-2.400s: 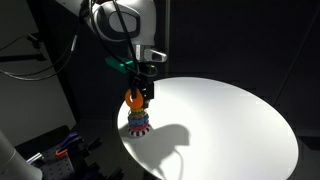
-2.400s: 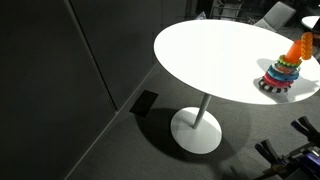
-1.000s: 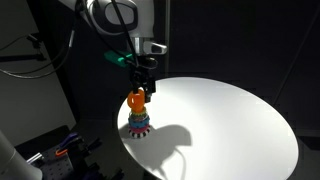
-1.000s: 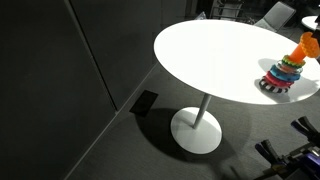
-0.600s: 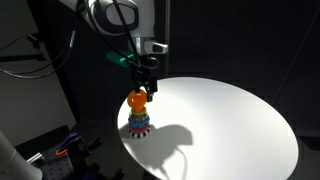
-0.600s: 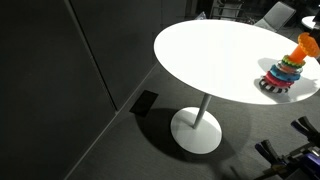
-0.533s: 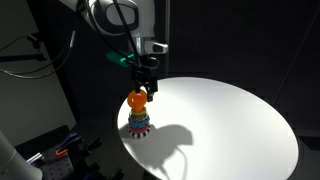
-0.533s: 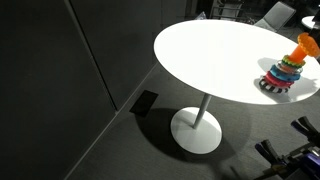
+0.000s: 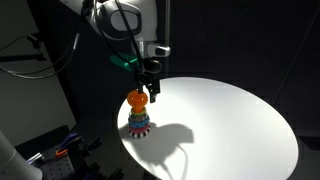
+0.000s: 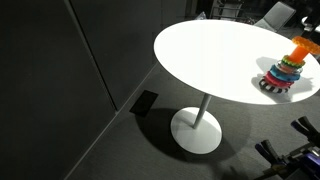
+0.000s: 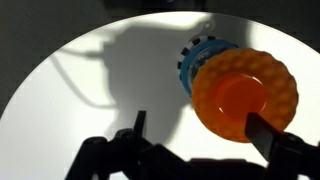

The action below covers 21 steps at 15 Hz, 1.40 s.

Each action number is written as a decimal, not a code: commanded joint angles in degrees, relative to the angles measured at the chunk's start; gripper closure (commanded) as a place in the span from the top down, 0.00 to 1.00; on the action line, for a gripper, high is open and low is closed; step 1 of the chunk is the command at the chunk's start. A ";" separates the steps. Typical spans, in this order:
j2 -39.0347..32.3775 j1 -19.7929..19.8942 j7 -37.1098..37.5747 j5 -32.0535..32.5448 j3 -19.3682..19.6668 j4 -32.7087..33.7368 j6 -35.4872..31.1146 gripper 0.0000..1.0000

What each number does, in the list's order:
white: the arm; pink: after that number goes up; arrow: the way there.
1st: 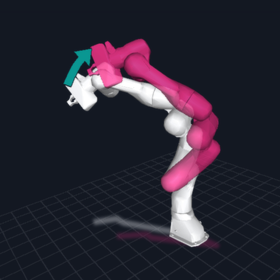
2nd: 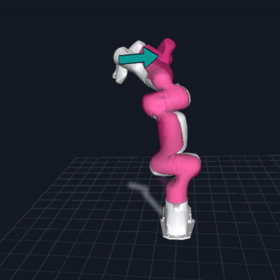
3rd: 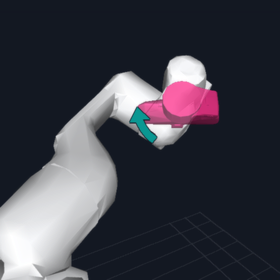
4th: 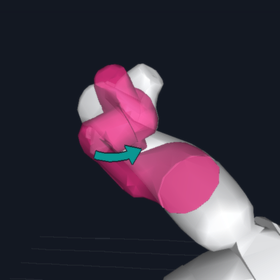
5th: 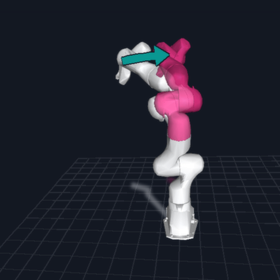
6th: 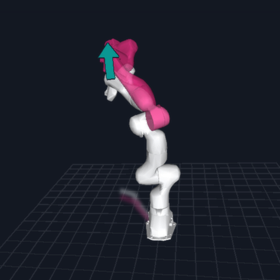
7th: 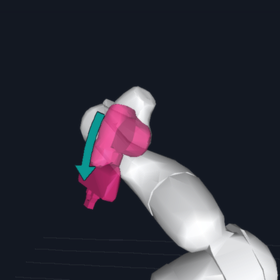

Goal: Put the orange ring on the orange stand

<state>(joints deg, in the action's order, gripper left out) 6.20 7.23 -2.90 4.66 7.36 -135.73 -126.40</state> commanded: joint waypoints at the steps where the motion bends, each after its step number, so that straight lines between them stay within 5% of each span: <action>1: -0.39 -0.48 -1.23 -2.65 -0.07 1.29 0.42 1.00; 21: -0.19 0.48 -1.63 -2.08 0.78 0.22 6.29 1.00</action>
<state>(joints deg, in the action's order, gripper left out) 6.20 7.34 -3.57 2.21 7.82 -135.88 -121.40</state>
